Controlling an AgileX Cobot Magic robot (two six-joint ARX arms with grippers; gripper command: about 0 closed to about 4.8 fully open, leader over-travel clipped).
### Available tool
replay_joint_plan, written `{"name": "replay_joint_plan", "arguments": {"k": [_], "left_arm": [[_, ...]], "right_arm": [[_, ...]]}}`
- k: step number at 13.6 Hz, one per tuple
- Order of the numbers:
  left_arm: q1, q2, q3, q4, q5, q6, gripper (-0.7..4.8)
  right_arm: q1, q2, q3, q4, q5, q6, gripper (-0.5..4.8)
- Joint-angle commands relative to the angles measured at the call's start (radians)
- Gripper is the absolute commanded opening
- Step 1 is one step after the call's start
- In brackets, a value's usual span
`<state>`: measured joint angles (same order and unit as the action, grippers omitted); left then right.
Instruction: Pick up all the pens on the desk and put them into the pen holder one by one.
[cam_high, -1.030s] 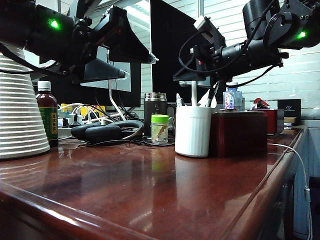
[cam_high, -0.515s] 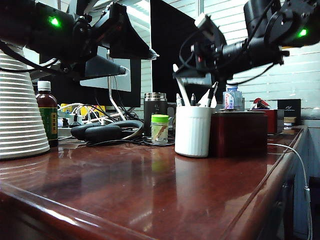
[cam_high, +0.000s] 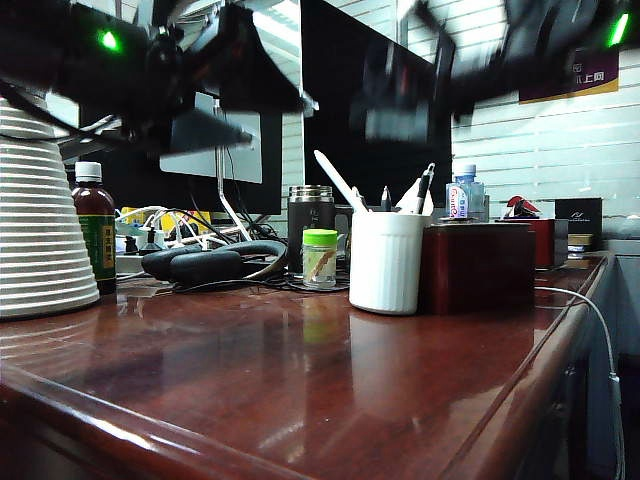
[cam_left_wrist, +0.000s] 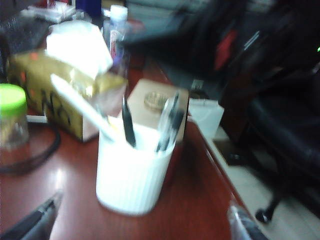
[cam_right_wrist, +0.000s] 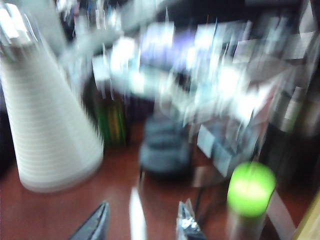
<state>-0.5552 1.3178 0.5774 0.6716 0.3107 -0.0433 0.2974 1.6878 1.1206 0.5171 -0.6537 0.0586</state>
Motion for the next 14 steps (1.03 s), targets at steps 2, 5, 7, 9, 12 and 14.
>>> {"name": "replay_joint_plan", "arguments": {"k": [2, 5, 7, 9, 12, 14], "left_arm": [[0.000, -0.226, 0.006, 0.035, 0.007, -0.107, 2.48], [0.000, -0.494, 0.006, -0.080, 0.000, -0.101, 0.14], [0.000, -0.736, 0.006, -0.315, -0.031, -0.083, -0.06], [0.000, -0.974, 0.006, -0.575, -0.119, -0.050, -0.06], [-0.001, -1.317, 0.011, -0.953, -0.169, -0.021, -0.06], [0.000, -1.304, 0.027, -1.065, -0.156, -0.024, -0.06]], "right_arm": [[-0.002, -0.248, 0.006, -0.156, 0.063, 0.001, 0.83], [-0.003, -0.477, 0.004, -0.393, 0.114, -0.031, -0.07], [-0.003, -0.652, 0.004, -0.537, 0.163, -0.037, -0.07], [-0.003, -0.800, -0.011, -0.666, 0.206, -0.037, -0.07], [-0.001, -1.191, -0.204, -0.803, 0.306, -0.032, -0.07], [0.002, -1.390, -0.336, -0.841, 0.341, 0.014, -0.07]]}}
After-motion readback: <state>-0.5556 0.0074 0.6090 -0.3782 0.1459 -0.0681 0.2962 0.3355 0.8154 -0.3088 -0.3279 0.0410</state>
